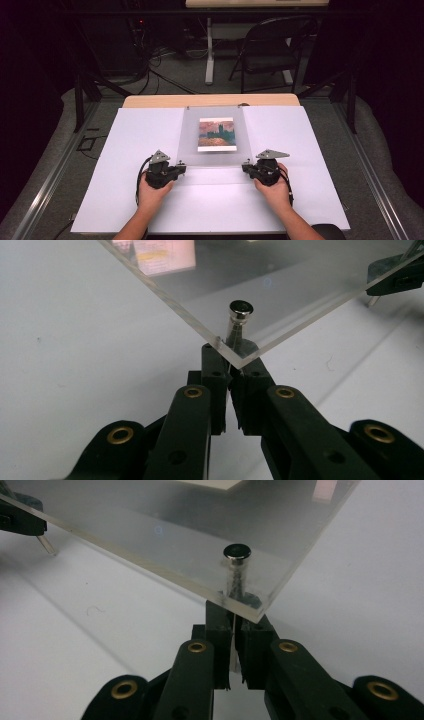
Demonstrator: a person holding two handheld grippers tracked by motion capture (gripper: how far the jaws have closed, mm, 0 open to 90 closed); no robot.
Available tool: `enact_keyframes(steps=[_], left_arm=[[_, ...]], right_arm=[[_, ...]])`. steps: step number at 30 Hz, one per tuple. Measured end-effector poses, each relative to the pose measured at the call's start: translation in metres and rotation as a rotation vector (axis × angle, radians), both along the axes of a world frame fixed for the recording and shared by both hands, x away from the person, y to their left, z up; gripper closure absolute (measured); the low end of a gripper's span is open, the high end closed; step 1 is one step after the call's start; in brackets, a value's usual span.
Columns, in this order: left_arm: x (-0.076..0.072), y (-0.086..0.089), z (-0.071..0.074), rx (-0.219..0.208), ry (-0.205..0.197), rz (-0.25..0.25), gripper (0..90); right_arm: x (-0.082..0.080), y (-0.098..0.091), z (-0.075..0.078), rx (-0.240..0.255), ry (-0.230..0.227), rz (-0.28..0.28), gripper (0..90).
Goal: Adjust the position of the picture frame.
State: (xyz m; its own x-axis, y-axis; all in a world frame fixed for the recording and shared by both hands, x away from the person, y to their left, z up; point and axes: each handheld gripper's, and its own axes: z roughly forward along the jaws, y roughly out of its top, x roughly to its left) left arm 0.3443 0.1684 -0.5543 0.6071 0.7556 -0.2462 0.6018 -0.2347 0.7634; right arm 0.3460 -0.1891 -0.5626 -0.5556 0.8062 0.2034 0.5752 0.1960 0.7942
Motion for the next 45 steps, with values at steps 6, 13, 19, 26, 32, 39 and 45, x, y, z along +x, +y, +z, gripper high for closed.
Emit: enact_keyframes(steps=[6,13,19,26,32,39,45], left_arm=[[-0.001,-0.001,-0.002,0.006,0.009,0.001,84.6],[-0.001,0.000,-0.003,-0.002,0.009,-0.002,84.3],[-0.001,0.000,-0.004,-0.015,0.011,0.006,83.8],[-0.001,0.001,-0.005,-0.025,0.017,0.008,81.5],[0.000,0.002,-0.006,-0.037,0.018,0.002,71.0],[-0.001,0.000,-0.004,-0.042,0.009,0.006,51.0],[-0.001,0.000,-0.004,-0.031,-0.026,0.004,41.1]], right_arm=[[-0.001,0.000,-0.002,-0.013,0.010,0.002,84.4],[-0.002,0.000,-0.003,-0.002,0.008,-0.002,84.2],[-0.001,-0.001,-0.004,0.018,0.017,-0.001,83.8],[-0.001,-0.001,-0.004,0.007,0.018,0.001,82.4],[-0.004,-0.001,-0.005,-0.002,0.017,-0.004,73.7],[-0.009,0.000,-0.004,-0.022,-0.034,-0.007,54.1],[-0.016,0.001,-0.003,-0.060,-0.057,-0.001,42.9]])
